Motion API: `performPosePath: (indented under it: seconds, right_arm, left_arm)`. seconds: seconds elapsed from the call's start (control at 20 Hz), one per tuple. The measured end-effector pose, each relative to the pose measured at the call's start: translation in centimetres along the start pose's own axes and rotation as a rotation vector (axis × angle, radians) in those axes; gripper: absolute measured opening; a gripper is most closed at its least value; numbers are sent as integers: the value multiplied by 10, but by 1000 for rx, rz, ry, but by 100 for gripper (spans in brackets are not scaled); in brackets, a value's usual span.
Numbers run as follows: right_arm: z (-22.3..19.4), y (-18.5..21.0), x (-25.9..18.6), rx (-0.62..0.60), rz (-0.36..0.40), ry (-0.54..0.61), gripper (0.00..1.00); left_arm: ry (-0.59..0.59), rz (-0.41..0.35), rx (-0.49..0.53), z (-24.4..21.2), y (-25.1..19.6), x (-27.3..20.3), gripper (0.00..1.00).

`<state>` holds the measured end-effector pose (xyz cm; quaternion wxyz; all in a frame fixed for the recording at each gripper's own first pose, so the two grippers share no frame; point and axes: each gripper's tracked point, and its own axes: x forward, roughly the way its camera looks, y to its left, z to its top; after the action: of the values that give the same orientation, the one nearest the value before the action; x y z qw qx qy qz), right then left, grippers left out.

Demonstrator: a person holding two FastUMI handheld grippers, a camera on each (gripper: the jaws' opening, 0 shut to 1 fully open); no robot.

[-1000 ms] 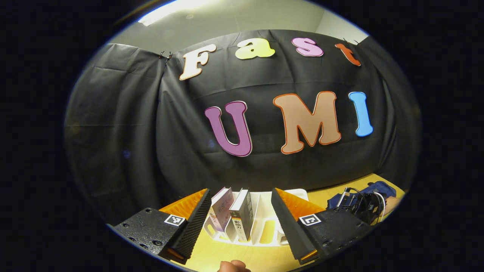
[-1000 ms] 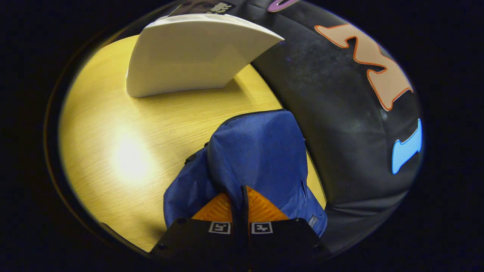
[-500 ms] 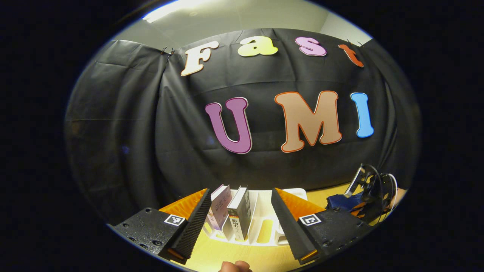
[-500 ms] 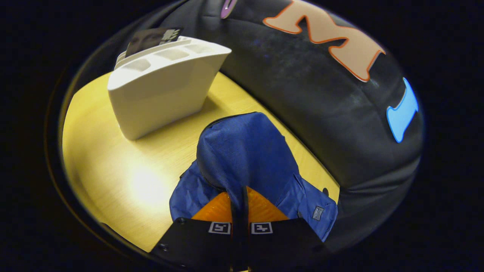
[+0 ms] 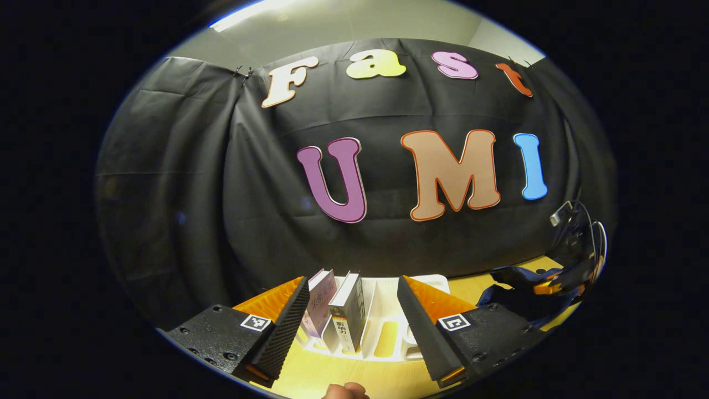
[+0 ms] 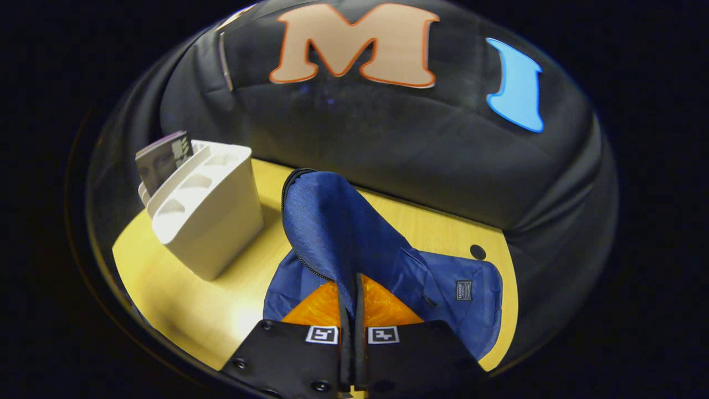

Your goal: Open the schoolbag, grab two books from the bookshelf and put them into the schoolbag.

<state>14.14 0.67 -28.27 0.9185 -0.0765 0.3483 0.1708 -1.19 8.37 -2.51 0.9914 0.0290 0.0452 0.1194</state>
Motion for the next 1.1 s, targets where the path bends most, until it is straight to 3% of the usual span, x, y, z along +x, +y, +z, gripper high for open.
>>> performPosePath:
  seconds: [0.4, 0.5, 0.75, 0.95, 1.1]
  right_arm:
    - [19, -40, -26, 352, -15, -91, 7]
    - [21, -47, -33, 404, -25, -108, 4]
    - [30, -57, -49, 432, -52, -121, 6]
    - [26, -57, -47, 449, -56, -124, 6]
    - [24, -57, -47, 461, -53, -124, 6]
  left_arm:
    - [38, -22, -48, -11, 0, 15, 93]
    - [55, -15, -54, -15, 6, 21, 93]
    - [92, -24, -47, -25, 14, 42, 94]
    - [161, -99, -87, -40, 8, 62, 94]
    - [243, -135, -46, -51, 11, 85, 93]
